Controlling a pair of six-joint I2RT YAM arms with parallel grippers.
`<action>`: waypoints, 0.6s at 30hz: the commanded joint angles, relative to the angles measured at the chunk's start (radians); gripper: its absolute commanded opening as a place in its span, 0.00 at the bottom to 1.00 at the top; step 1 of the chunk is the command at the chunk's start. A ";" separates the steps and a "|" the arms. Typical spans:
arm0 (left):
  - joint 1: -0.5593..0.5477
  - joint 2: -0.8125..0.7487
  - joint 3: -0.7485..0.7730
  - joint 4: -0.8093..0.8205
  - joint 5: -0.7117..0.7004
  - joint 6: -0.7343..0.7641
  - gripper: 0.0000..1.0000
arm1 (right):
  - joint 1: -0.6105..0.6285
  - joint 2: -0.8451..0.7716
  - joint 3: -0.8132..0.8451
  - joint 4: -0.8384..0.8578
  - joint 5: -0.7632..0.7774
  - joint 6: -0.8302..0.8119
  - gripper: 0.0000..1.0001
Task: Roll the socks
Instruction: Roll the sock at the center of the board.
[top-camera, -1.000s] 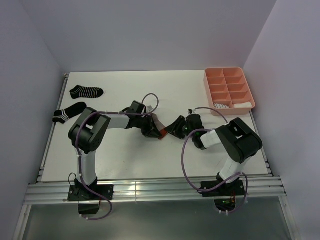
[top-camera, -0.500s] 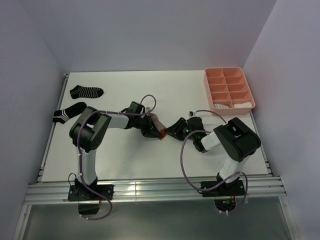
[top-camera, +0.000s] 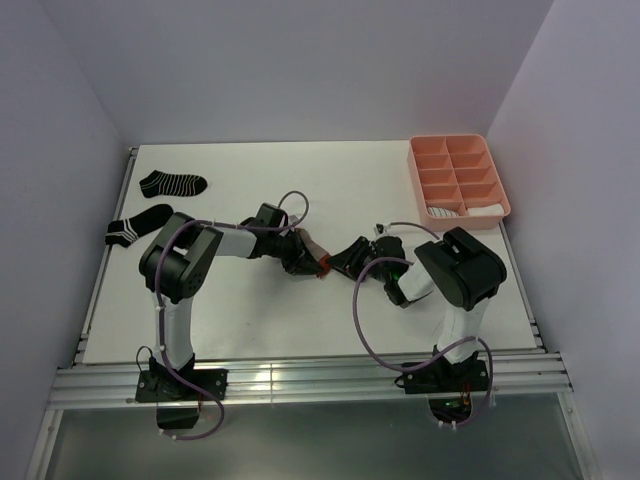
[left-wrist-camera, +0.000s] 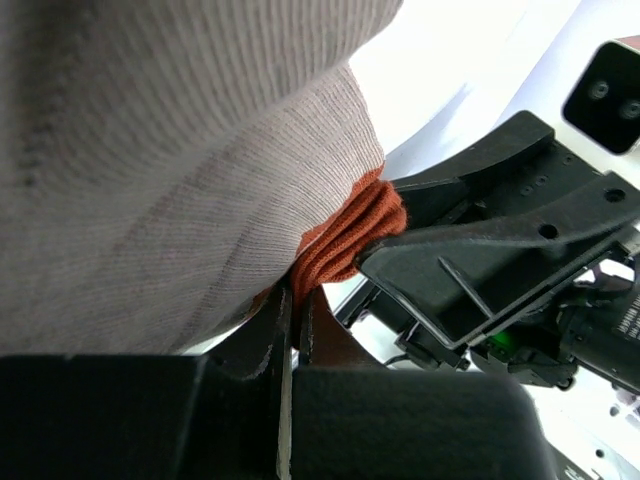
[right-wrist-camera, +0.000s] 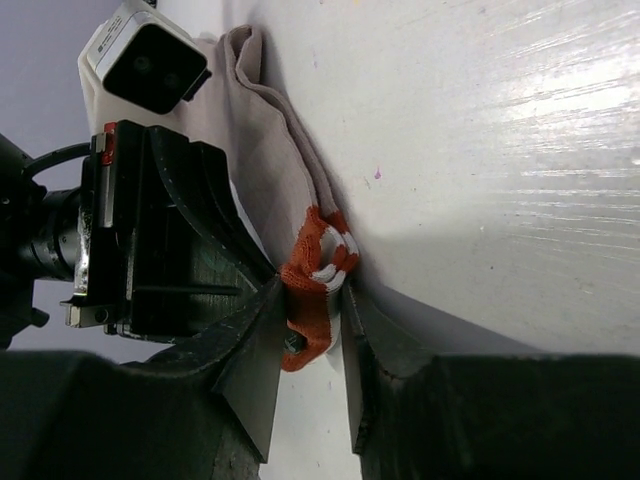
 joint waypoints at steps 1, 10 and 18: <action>0.007 0.027 -0.029 0.039 -0.015 -0.027 0.01 | 0.011 0.071 -0.026 -0.111 0.020 -0.035 0.32; 0.012 0.011 -0.026 0.013 -0.049 0.022 0.04 | 0.006 0.002 0.023 -0.219 0.021 -0.091 0.00; -0.004 -0.099 0.037 -0.159 -0.233 0.232 0.28 | 0.011 -0.159 0.279 -0.870 0.194 -0.230 0.00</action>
